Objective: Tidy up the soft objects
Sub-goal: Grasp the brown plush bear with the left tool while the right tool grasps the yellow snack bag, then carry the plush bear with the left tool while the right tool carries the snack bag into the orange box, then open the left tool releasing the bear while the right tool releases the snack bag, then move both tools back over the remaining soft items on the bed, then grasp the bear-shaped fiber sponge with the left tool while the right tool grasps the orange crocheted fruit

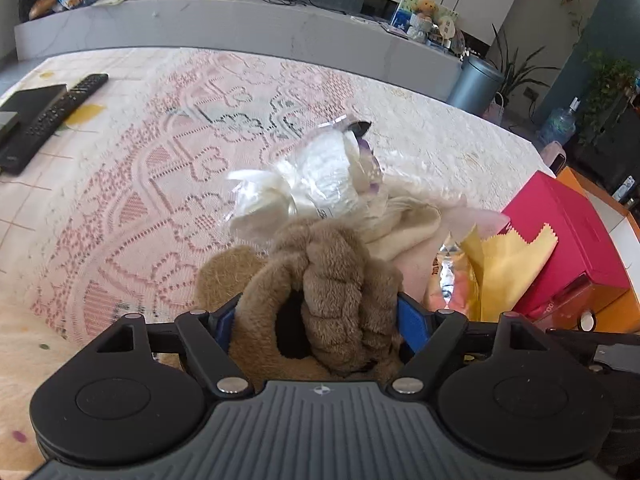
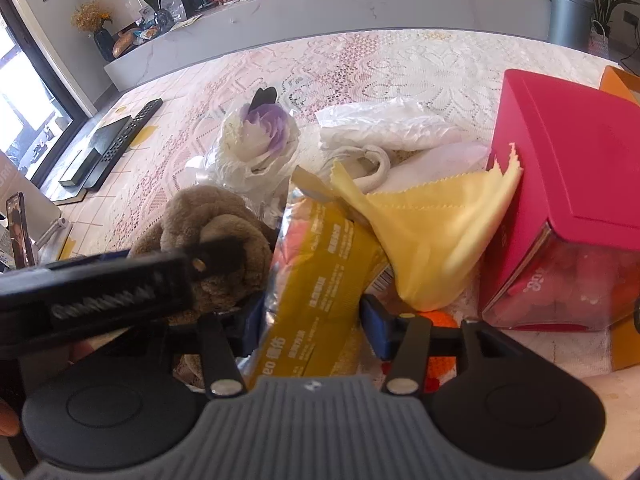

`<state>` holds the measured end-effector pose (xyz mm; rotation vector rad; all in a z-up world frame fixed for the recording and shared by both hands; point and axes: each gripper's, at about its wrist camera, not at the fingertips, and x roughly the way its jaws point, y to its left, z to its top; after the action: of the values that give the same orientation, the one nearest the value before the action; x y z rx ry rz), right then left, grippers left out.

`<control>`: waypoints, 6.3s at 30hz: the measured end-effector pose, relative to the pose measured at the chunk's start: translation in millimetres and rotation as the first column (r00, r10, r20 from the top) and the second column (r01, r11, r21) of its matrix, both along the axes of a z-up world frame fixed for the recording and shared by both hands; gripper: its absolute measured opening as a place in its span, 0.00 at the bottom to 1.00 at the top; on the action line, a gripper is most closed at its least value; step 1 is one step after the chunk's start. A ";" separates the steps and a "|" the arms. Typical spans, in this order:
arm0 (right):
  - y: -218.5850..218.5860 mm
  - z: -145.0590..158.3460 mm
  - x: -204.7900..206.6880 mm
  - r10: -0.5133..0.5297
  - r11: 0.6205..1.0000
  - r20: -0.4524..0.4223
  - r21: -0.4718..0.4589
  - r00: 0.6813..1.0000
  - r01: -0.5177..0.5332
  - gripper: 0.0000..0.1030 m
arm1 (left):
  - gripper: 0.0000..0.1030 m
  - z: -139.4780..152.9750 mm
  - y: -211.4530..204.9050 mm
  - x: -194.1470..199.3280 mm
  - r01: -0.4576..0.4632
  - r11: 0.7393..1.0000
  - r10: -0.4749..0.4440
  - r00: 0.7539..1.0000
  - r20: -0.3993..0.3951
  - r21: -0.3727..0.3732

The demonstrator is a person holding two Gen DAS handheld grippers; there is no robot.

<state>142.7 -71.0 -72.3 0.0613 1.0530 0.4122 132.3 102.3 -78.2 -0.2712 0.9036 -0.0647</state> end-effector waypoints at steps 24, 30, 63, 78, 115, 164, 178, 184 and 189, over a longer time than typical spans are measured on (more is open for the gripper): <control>-37.9 71.3 -46.4 0.094 0.989 0.141 0.099 0.986 -0.109 0.44 | 0.41 73.3 -13.3 -63.0 -0.065 0.996 0.052 0.982 0.180 0.064; -68.9 100.2 -62.7 0.072 0.984 0.193 0.146 0.979 -0.101 0.43 | 0.40 94.3 -32.1 -75.7 -0.030 0.997 0.014 0.974 0.226 0.069; -257.6 151.4 25.1 0.033 0.950 0.320 -0.305 0.947 0.070 0.43 | 0.40 139.3 -247.0 41.4 0.446 0.890 -0.416 0.879 0.233 -0.092; -279.6 78.5 96.8 0.024 0.940 0.094 -0.342 0.995 0.010 0.43 | 0.40 92.2 -306.2 89.0 0.515 0.857 -0.515 0.857 0.007 0.012; -264.3 29.7 99.2 0.098 0.927 -0.092 -0.353 0.991 -0.125 0.69 | 0.74 82.5 -317.6 92.0 0.508 0.845 -0.503 0.861 -0.075 0.168; -81.6 61.9 -70.3 -0.040 0.998 0.186 -0.040 0.982 0.048 0.74 | 0.63 75.5 -58.4 -66.6 0.053 0.975 -0.055 0.998 0.002 0.214; -46.9 5.8 -25.1 -0.045 0.995 0.030 -0.088 0.999 0.047 0.76 | 0.74 41.7 -13.7 -25.0 0.108 0.962 -0.083 0.990 -0.111 0.252; -34.3 -7.2 -3.7 -0.037 0.993 0.007 -0.113 0.999 0.037 0.83 | 0.81 22.2 -11.3 9.1 0.243 0.918 -0.176 0.958 -0.228 0.314; -29.1 -16.1 6.7 -0.029 0.992 0.006 -0.122 1.000 0.030 0.80 | 0.81 9.3 -6.1 26.8 0.293 0.909 -0.206 0.934 -0.291 0.295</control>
<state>149.4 -100.1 -88.5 -0.0336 1.0699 0.3202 159.1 96.2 -68.9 0.1624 1.1843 -0.1158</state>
